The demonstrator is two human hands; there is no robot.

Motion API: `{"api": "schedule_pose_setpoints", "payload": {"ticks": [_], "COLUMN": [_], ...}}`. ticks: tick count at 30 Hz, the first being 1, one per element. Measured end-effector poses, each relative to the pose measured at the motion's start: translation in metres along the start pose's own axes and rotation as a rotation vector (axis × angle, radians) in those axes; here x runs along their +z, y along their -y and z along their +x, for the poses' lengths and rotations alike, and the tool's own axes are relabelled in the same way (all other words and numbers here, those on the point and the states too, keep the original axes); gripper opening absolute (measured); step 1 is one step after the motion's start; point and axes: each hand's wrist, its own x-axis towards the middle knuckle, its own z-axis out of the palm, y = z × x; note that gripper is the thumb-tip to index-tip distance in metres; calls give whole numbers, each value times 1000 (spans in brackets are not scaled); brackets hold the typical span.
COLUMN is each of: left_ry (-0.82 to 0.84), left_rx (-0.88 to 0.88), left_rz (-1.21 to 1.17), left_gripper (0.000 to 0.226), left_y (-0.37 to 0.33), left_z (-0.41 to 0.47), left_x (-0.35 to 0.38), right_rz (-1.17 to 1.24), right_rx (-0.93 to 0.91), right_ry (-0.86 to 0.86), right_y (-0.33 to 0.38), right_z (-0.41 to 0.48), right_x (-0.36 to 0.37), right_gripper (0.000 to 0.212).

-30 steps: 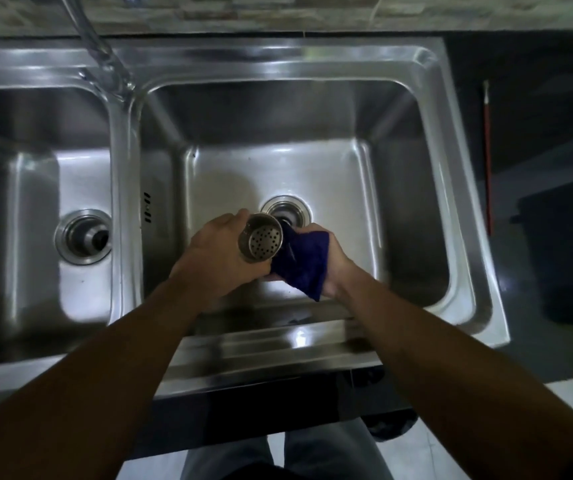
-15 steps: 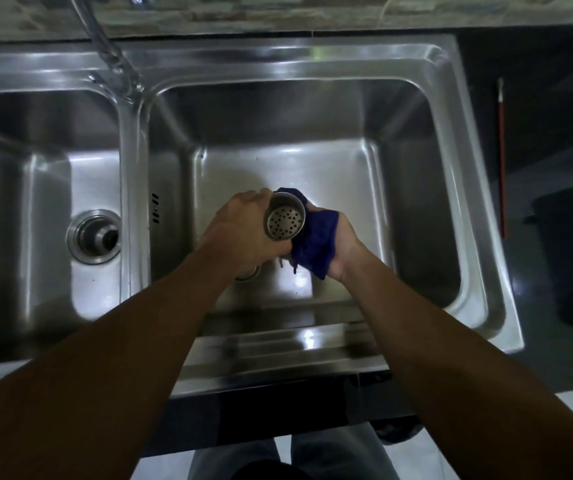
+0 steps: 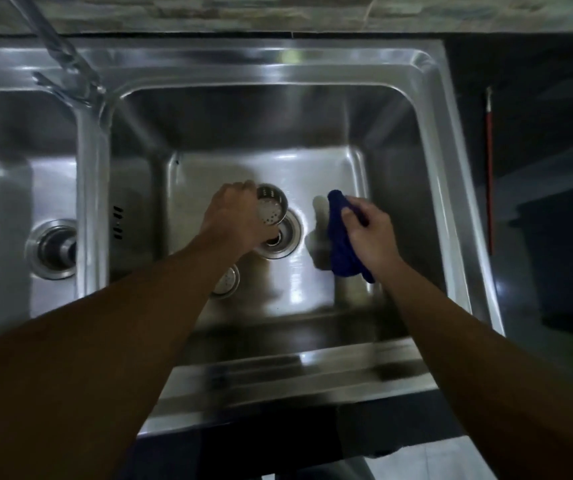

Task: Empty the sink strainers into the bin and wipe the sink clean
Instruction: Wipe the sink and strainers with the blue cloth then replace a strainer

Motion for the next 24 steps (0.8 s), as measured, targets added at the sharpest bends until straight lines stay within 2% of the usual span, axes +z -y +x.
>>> {"api": "schedule_pose_setpoints", "payload": {"ticks": [2, 4, 6, 7, 12, 15, 17, 22, 24], "left_ry": [-18, -28, -26, -24, -33, -38, -32, -21, -11], "left_rx": [27, 46, 50, 53, 74, 64, 60, 27, 23], "left_rz": [-20, -38, -51, -62, -153, -204, -258, -380, -463], "left_gripper": [67, 71, 76, 79, 87, 91, 94, 106, 115], "left_y": [-11, -21, -29, -32, -42, -44, -43, -39, -36], "left_z": [18, 37, 55, 62, 84, 89, 91, 95, 94], "left_x": [12, 26, 40, 47, 72, 78, 81, 89, 90], "right_rz": [-446, -774, -947, -969, -948, -963, -989, -1096, -1124], "right_rx": [-97, -68, 6, 26, 9, 29, 27, 3, -28], "right_ry": [136, 432, 674, 717, 660, 667, 666, 626, 598], "right_y": [-10, -20, -25, -25, -21, -22, -25, -35, -40], "right_z": [8, 9, 2, -1, -3, 0, 0, -7, -10], "right_x": [-8, -12, -9, -5, 10, 13, 16, 24, 26], "right_gripper": [35, 43, 49, 48, 25, 24, 28, 60, 66]}}
